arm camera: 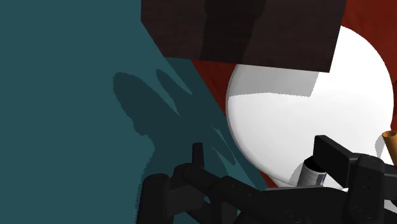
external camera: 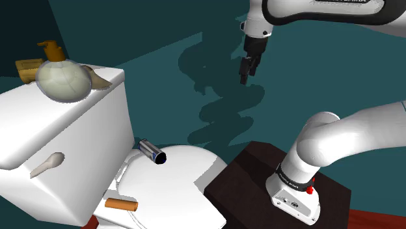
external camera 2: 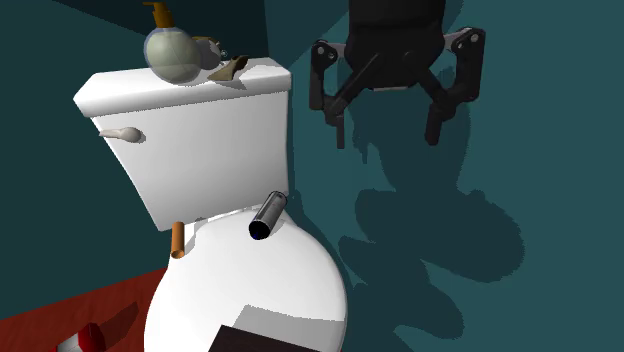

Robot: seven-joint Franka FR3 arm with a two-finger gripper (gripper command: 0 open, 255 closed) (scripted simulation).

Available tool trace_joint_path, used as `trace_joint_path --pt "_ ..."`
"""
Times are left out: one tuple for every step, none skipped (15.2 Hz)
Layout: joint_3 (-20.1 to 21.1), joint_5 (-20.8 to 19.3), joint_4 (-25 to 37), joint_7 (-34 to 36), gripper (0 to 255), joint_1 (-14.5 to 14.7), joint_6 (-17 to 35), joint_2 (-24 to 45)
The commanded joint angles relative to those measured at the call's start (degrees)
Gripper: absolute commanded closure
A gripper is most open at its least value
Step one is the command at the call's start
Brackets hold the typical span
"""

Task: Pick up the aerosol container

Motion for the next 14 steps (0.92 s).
trace_joint_path --pt "0.0 0.0 0.0 0.0 0 0.0 0.0 0.0" --pt "0.5 0.4 -0.6 0.6 0 0.2 1.6 1.2" --pt "1.0 0.8 -1.1 1.2 0 0.5 3.2 2.5" --pt "1.5 1.2 -1.5 1.8 0 0.7 4.8 3.9" --pt "2.0 1.6 -1.8 2.4 0 1.0 6.3 5.3" --pt "2.5 2.0 -2.1 3.0 0 1.2 7.9 6.8" --pt "3.0 2.3 -2.3 3.6 0 1.5 9.5 8.4" --pt "3.5 2.6 -2.5 4.2 0 1.7 11.1 10.0" --pt "4.0 2.9 -2.5 4.7 0 1.9 12.6 11.7" --pt "4.5 3.2 -2.5 5.3 0 2.1 14.1 13.4" --pt "5.0 3.4 -2.4 5.9 0 2.3 15.6 15.2" --pt "5.5 3.6 -2.3 6.4 0 2.5 17.1 17.0" --pt "6.0 3.8 -2.0 7.0 0 2.7 18.6 18.9" --pt "6.4 3.9 -1.7 7.6 0 2.9 20.0 20.8"
